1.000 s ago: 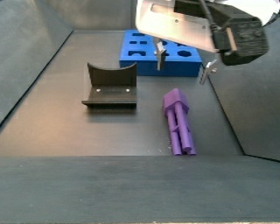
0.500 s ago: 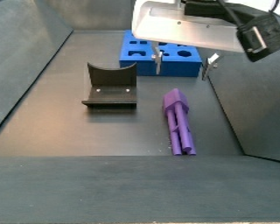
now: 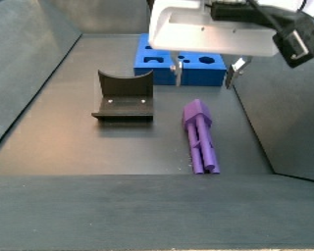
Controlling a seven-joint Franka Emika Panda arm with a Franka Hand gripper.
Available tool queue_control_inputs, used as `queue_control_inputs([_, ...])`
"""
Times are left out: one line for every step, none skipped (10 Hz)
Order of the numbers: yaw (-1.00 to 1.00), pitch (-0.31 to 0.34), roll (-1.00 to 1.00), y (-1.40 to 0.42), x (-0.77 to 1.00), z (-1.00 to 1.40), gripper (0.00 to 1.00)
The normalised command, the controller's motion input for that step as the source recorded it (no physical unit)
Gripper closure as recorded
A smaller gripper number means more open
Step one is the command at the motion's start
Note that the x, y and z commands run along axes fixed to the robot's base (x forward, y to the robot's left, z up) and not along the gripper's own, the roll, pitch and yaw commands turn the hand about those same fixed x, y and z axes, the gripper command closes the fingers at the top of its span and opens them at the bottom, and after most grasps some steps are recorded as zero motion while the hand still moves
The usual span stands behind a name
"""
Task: Pick up the 3 prong object. Move up. Rotate the 3 prong object. Place the 3 prong object on the fixture. Regrasp the 3 prong object. Move to above the board. Insert the 3 prong object.
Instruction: Rotate the 3 prong object.
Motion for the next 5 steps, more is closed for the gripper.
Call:
queue_control_inputs([-0.03,-0.022,0.01,0.01,0.01,-1.00,0.00])
queue_control_inputs([-0.03,-0.024,0.03,0.01,0.02,-1.00,0.00])
queue_control_inputs([-0.02,-0.022,0.04,0.02,0.03,-1.00,0.00])
queue_control_inputs([-0.02,-0.018,0.05,0.02,0.03,-1.00,0.00])
queue_control_inputs([-0.02,-0.017,0.06,0.02,0.04,-0.98,0.00])
